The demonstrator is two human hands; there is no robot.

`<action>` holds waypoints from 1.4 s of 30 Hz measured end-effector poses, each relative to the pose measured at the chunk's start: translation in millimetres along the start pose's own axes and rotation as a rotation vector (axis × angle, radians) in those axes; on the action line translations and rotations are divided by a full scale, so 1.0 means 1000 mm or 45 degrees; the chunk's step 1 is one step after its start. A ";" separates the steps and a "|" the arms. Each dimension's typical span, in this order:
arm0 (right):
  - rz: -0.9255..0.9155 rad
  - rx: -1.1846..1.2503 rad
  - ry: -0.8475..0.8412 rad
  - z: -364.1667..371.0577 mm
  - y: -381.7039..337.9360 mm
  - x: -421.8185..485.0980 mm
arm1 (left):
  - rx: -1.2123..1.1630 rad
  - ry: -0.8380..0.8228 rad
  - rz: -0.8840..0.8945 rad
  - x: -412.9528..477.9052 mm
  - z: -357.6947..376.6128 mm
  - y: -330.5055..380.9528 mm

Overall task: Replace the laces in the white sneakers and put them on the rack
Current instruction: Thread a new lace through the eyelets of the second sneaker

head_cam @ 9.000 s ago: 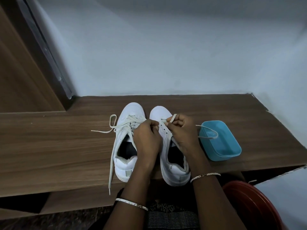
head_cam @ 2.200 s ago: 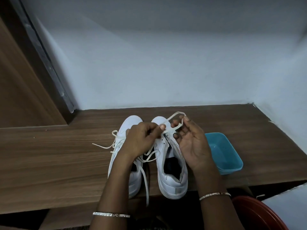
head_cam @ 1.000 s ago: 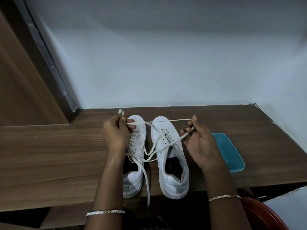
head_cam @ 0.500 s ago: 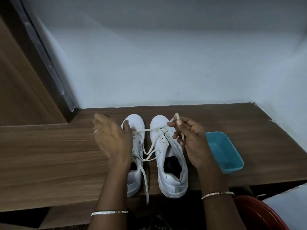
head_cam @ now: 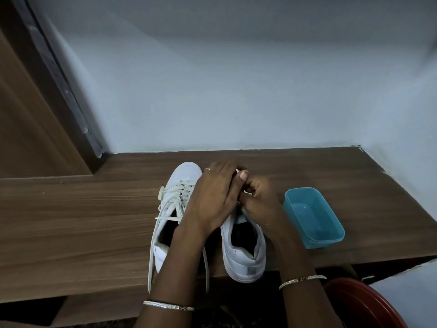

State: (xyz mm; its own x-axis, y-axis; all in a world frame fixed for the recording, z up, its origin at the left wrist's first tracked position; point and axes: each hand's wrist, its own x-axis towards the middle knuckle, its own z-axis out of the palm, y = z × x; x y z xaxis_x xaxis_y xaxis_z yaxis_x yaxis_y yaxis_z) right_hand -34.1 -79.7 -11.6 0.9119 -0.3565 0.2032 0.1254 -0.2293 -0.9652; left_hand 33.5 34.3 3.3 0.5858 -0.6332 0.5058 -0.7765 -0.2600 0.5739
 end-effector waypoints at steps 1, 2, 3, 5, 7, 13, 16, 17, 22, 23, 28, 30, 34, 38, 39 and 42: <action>0.002 0.045 -0.014 0.000 0.001 0.000 | -0.003 -0.009 -0.008 -0.001 0.002 -0.003; 0.010 0.108 -0.025 -0.001 0.002 0.000 | -0.008 -0.022 -0.020 -0.002 0.003 -0.005; 0.024 0.167 -0.022 -0.003 0.002 0.000 | -0.010 -0.030 -0.036 -0.003 0.005 -0.007; 0.060 0.256 0.053 -0.008 0.003 0.001 | -0.033 -0.014 -0.085 -0.002 0.007 -0.011; 0.096 0.285 0.182 -0.013 0.005 0.001 | -0.082 0.034 -0.128 -0.001 0.007 -0.017; 0.116 0.334 0.341 -0.014 0.003 -0.004 | -0.108 0.086 -0.105 0.000 0.003 -0.022; 0.112 0.265 0.363 -0.013 0.007 -0.002 | -0.075 0.141 -0.226 0.000 0.005 -0.025; 0.105 0.193 0.369 -0.014 0.008 -0.001 | -0.062 0.171 -0.284 0.000 0.005 -0.025; 0.163 -0.254 0.094 -0.017 0.014 -0.003 | -0.007 0.249 -0.517 0.000 0.006 -0.027; 0.182 -0.338 0.041 -0.016 0.014 -0.005 | -0.004 0.256 -0.553 -0.001 0.006 -0.028; 0.209 -0.316 0.055 -0.014 0.014 -0.006 | -0.023 0.250 -0.633 -0.001 0.008 -0.027; 0.238 -0.330 0.079 -0.016 0.013 -0.006 | -0.010 0.243 -0.628 -0.001 0.008 -0.026; 0.218 -0.554 0.112 -0.015 0.010 -0.006 | -0.051 0.258 -0.543 -0.001 0.009 -0.024; 0.140 -0.782 0.251 -0.007 0.013 -0.002 | -0.209 0.273 -0.526 -0.001 0.011 -0.025; 0.140 -0.813 0.280 -0.006 0.015 -0.001 | -0.226 0.273 -0.552 -0.001 0.011 -0.027; 0.150 -0.869 0.348 -0.006 0.018 0.000 | -0.214 0.241 -0.590 -0.002 0.013 -0.032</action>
State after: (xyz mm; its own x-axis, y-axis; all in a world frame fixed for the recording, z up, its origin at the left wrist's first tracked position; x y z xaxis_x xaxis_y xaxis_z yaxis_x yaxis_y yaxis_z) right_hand -34.2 -88.8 -28.2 0.7637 -0.6056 0.2239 -0.3190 -0.6554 -0.6846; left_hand 54.3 34.5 -23.9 0.9025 -0.3329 0.2733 -0.3875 -0.3507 0.8526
